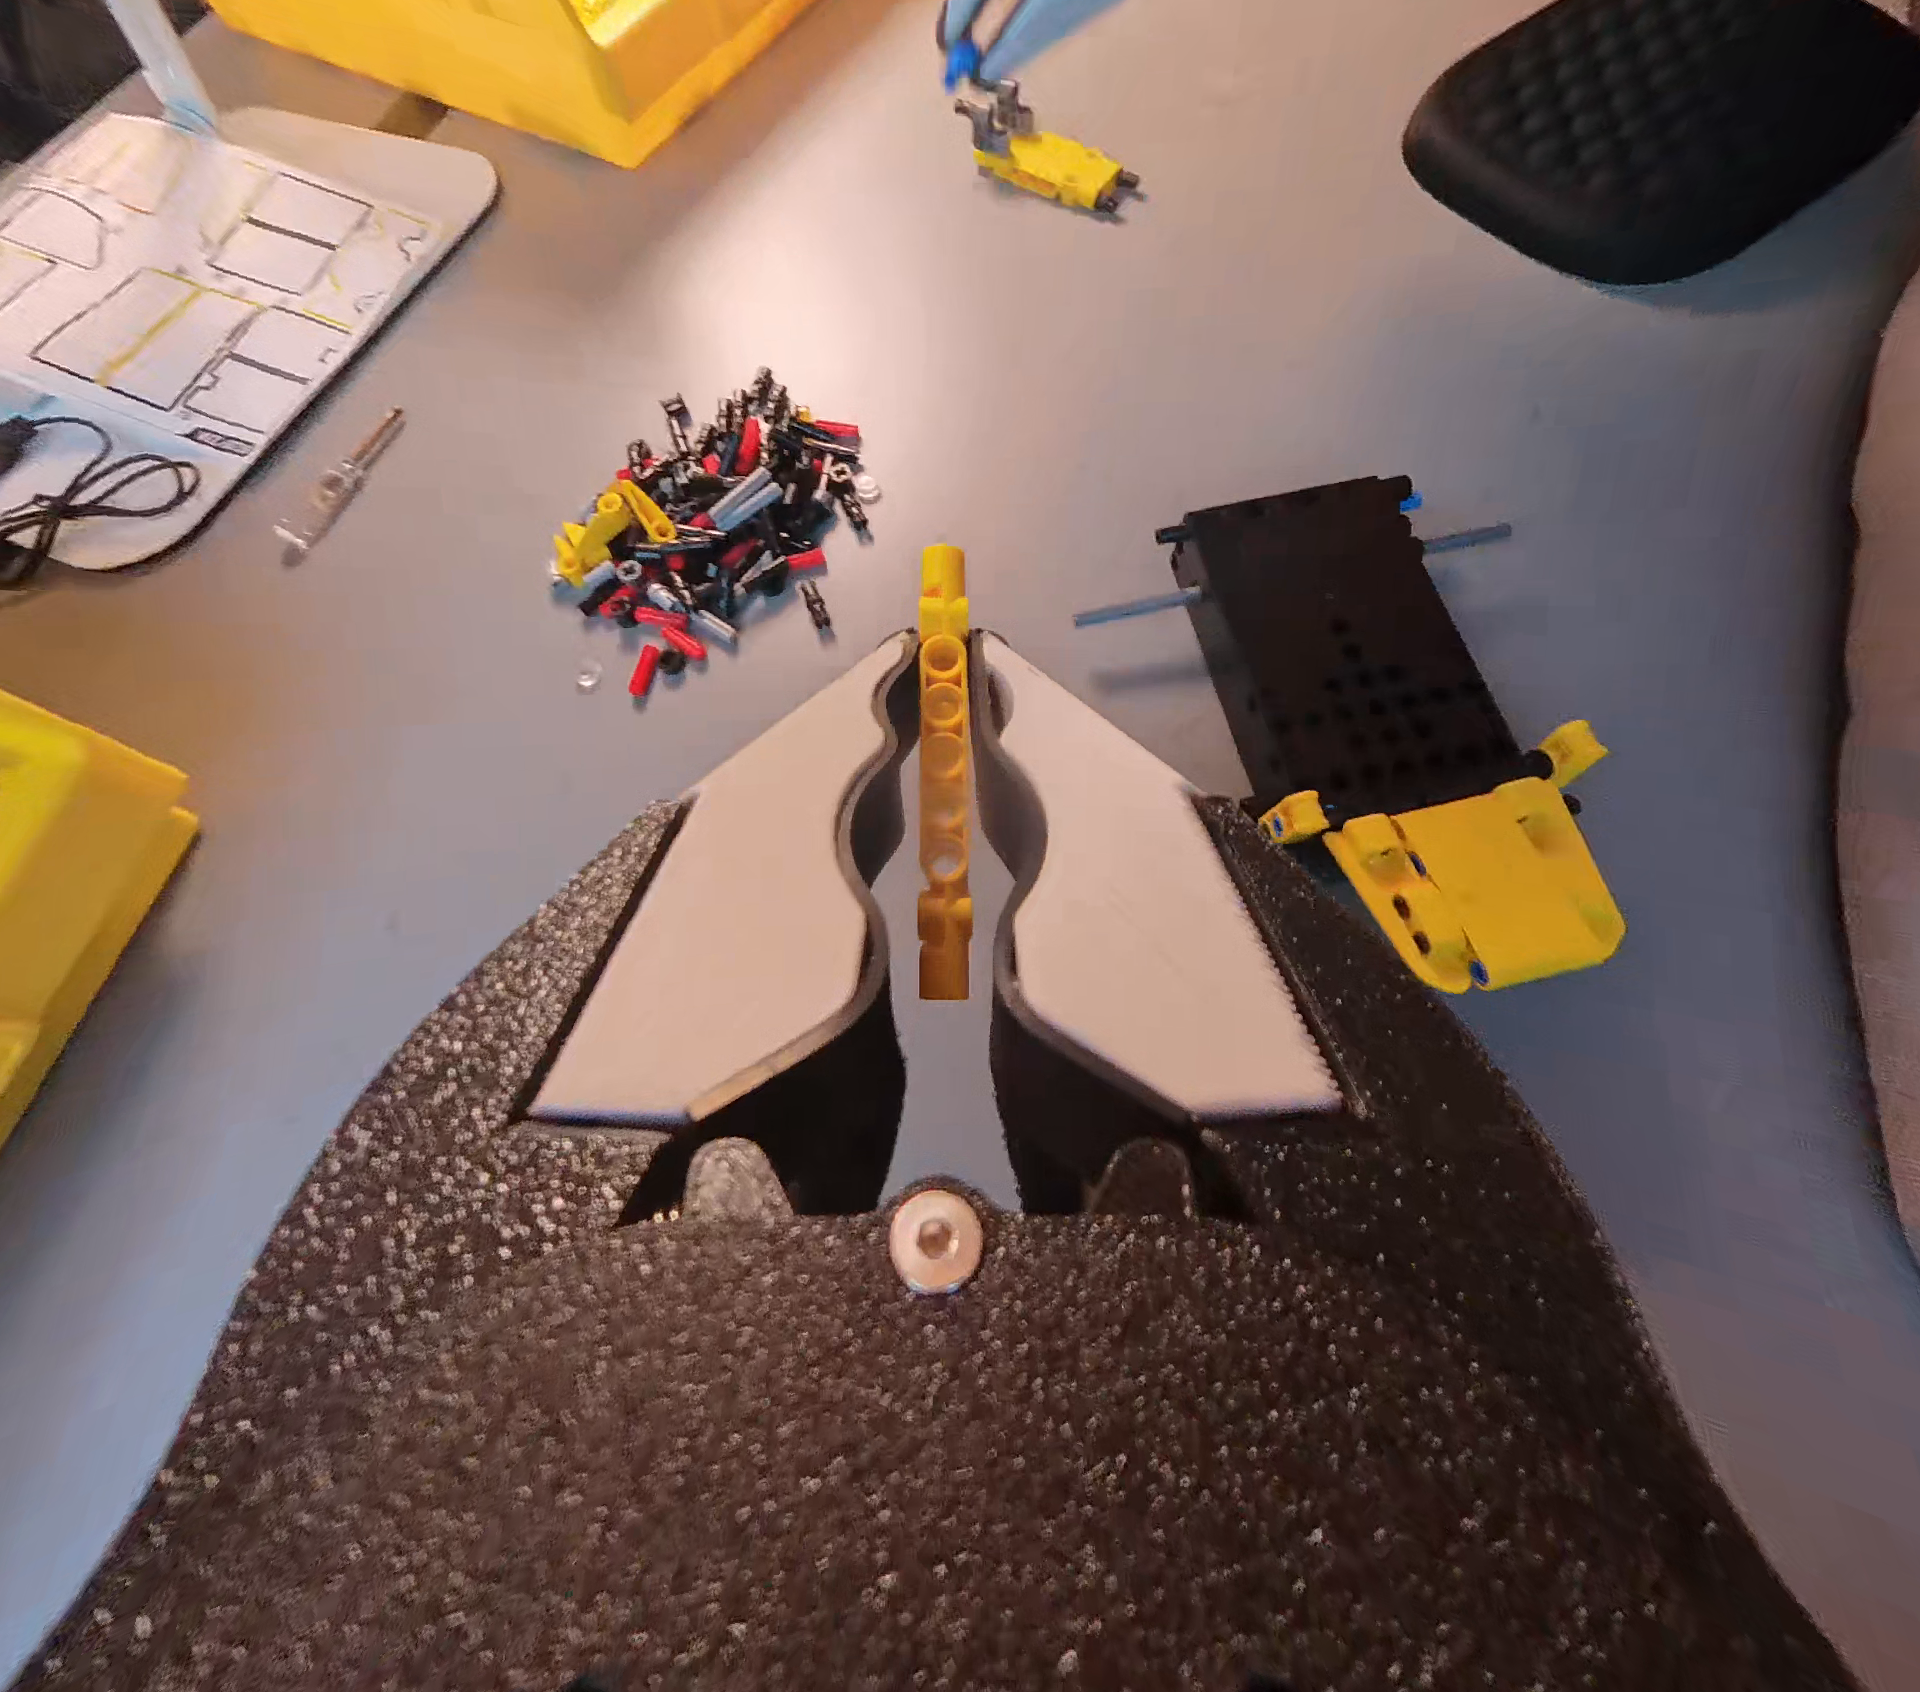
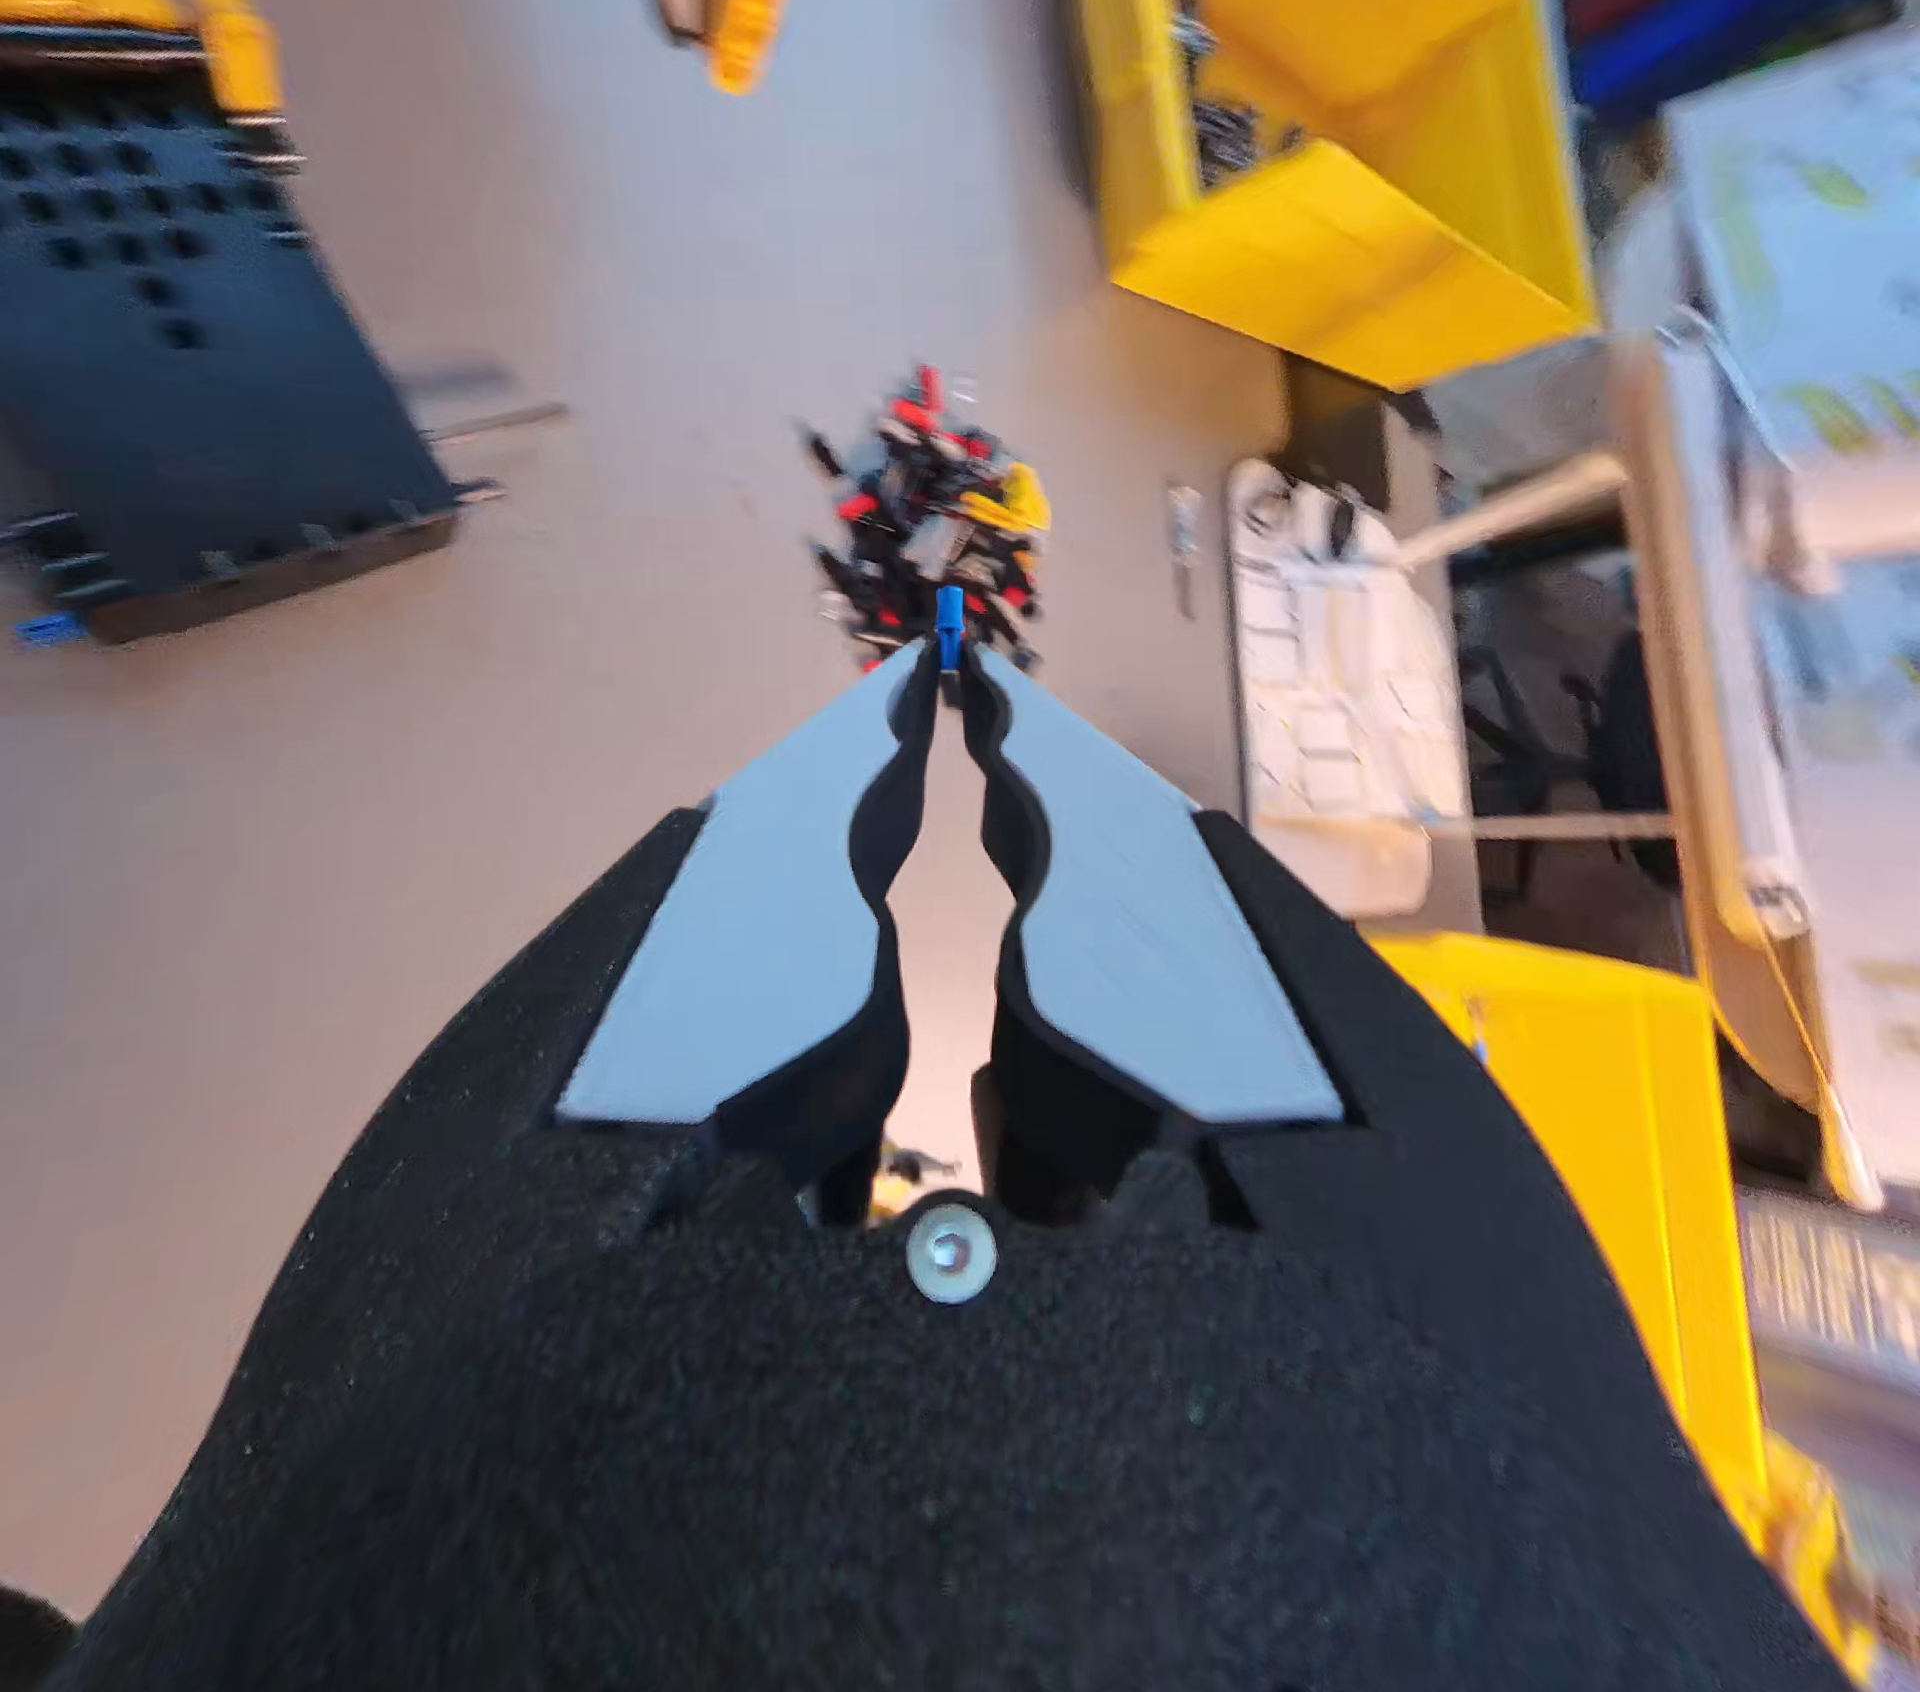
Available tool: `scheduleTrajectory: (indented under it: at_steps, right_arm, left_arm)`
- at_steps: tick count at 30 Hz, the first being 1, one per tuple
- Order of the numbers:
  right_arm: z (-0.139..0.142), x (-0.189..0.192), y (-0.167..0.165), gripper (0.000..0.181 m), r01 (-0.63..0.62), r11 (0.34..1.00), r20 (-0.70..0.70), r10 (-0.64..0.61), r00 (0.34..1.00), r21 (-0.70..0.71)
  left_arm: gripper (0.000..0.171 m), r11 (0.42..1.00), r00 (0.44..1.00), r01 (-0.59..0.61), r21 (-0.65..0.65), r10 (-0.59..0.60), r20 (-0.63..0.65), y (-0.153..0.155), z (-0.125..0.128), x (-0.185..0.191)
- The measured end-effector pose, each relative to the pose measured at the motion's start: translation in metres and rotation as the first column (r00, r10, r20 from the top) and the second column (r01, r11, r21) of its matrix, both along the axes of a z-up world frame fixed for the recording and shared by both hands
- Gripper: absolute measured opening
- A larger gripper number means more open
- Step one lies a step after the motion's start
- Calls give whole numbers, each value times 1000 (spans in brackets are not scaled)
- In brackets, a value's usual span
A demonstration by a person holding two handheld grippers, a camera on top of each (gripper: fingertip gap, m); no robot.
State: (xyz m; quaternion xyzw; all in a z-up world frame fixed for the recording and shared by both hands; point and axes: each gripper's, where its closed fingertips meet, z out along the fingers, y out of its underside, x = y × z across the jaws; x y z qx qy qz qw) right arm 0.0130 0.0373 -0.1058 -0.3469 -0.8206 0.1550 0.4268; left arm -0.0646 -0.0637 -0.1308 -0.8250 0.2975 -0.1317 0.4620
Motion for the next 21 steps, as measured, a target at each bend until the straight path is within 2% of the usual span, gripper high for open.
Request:
scheduleTrajectory:
  at_steps: [2,3,5,7,9,12,16,19,20,21]
  right_arm:
    - [27,14,48,3,174,984,-125,-178,976,-37]
    - [45,25,79,3,272,961,-198,-276,941,-46]
    - [80,58,142,3,448,890,-303,-451,839,-84]
    - [101,96,203,3,586,799,-323,-594,737,-132]
    - [107,131,260,4,696,699,-297,-708,641,-163]
    - [83,170,325,5,803,563,-169,-826,538,-194]
    - [46,197,373,18,860,439,-65,-897,438,-260]
    - [42,194,377,36,831,447,-86,-891,445,-331]
    - [46,187,371,48,802,467,-104,-880,463,-372]
    - [51,179,363,71,771,484,-121,-869,480,-414]
  left_arm:
    - [7,999,995,-30,24,27,92,2,4,-4]
    - [7,999,986,-34,25,29,164,2,6,-4]
    - [7,999,956,-37,17,30,292,2,12,-2]
    - [7,999,937,-45,27,33,348,4,19,-2]
    - [7,998,934,-52,36,36,355,6,20,-1]
    - [7,998,936,-50,28,37,349,7,16,1]
    - [7,999,933,-38,15,30,359,5,9,7]
    - [7,999,923,-22,25,10,384,4,12,12]
    - [7,999,920,-20,34,5,392,4,14,13]
    - [7,999,915,-17,43,-2,403,4,17,13]
